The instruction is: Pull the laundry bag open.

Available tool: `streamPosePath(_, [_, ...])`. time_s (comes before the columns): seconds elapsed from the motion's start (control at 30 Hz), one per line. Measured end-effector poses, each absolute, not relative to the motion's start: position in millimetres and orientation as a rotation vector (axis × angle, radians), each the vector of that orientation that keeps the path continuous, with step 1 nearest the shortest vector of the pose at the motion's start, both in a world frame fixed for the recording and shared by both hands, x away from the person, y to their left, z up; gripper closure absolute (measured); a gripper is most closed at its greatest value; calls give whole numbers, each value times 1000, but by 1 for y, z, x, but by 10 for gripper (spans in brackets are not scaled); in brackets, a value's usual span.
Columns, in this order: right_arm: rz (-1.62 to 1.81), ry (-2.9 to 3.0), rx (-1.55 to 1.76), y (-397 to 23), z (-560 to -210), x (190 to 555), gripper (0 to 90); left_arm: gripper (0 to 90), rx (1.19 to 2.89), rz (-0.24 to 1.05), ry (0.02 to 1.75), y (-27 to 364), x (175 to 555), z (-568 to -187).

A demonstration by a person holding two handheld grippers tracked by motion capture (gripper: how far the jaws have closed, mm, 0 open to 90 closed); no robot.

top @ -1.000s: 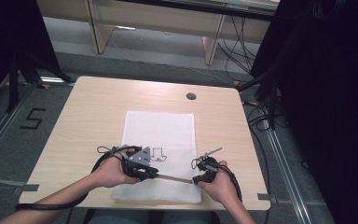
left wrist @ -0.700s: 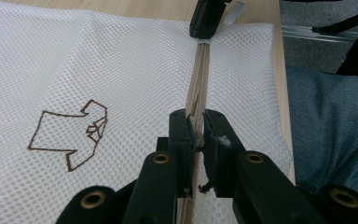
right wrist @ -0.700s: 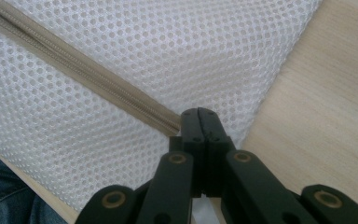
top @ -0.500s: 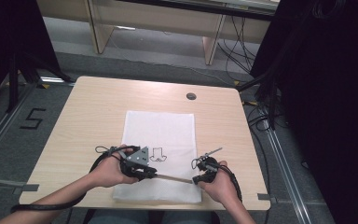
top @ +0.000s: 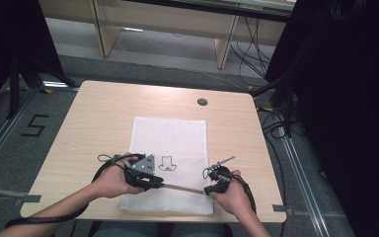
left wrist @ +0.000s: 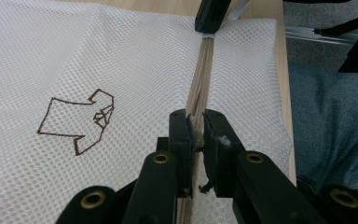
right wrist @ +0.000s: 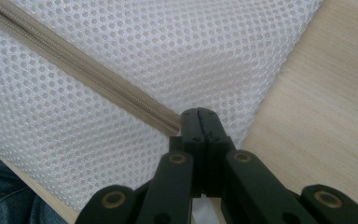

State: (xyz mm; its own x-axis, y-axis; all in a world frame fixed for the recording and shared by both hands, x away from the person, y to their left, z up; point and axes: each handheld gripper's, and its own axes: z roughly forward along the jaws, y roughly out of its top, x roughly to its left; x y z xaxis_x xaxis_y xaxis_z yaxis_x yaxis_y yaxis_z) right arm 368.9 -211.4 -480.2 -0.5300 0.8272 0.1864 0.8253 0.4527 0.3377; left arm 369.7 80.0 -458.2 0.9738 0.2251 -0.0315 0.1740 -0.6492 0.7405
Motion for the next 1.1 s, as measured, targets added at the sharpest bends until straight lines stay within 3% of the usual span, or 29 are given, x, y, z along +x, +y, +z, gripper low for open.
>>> streamPosePath(1.1, [618,2680,1481,-213,-481,370,900,818,2289,77,304,92,370,-459])
